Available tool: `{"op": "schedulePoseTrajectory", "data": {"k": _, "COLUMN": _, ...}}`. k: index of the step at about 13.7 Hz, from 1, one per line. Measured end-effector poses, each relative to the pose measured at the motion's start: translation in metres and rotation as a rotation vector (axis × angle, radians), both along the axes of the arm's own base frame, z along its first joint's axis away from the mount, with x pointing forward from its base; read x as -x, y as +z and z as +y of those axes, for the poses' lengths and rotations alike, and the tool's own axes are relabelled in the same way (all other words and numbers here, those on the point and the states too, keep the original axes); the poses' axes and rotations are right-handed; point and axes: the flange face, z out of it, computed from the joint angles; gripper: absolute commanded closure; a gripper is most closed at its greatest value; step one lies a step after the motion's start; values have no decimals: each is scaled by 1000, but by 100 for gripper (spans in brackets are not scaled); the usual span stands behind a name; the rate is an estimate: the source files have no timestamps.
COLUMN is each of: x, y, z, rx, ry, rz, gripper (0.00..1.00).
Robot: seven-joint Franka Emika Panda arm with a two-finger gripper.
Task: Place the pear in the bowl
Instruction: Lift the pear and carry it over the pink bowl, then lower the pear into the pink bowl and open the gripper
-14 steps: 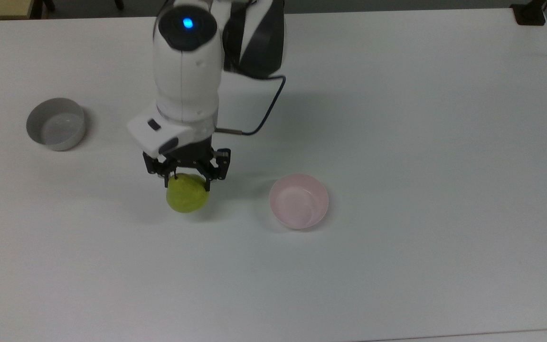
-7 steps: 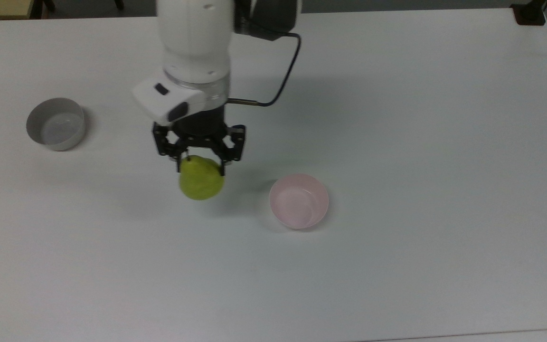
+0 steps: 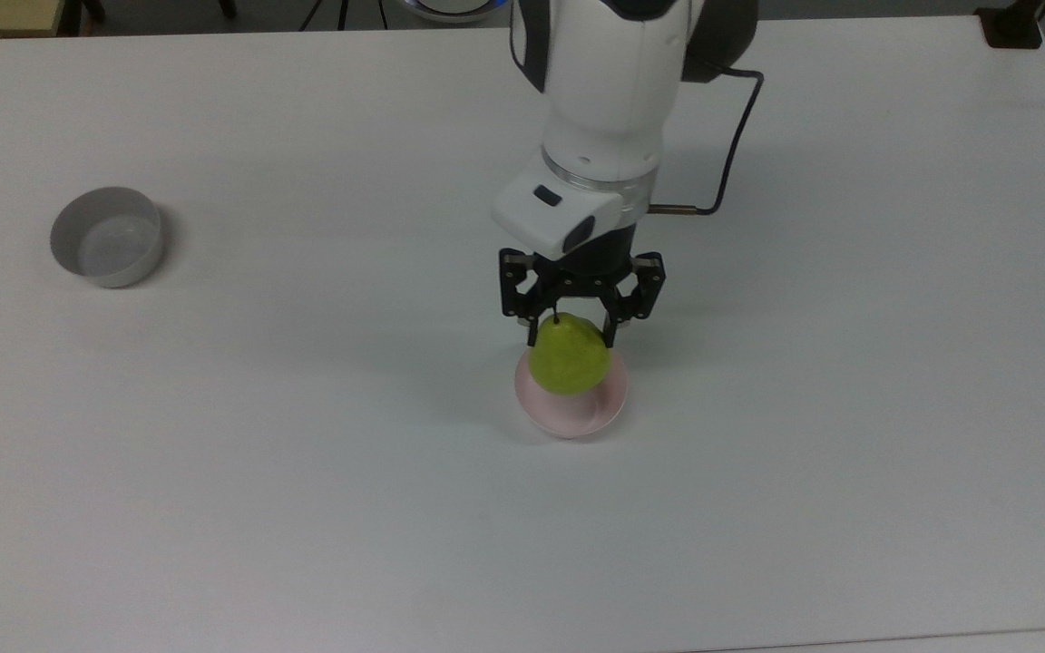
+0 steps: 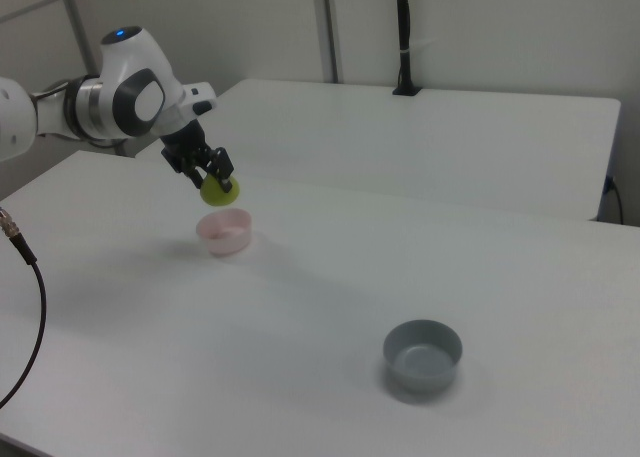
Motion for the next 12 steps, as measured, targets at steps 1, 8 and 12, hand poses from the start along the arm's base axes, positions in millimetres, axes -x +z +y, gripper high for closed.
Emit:
{"op": "schedulePoseTrajectory", "data": {"k": 1, "x": -1, "y": -14, "z": 10, "rx": 10, "ry": 10, "rz": 4, "gripper": 60}}
{"op": "schedulePoseTrajectory", "data": {"k": 8, "x": -8, "y": -80, "z": 19, "rx": 59, "ry": 16, "rz": 46, "gripper": 0}}
{"op": "schedulePoseTrajectory", "data": {"k": 12, "x": -9, "y": -81, "z": 24, "rx": 61, "ry": 21, "rz": 45, "gripper": 0}}
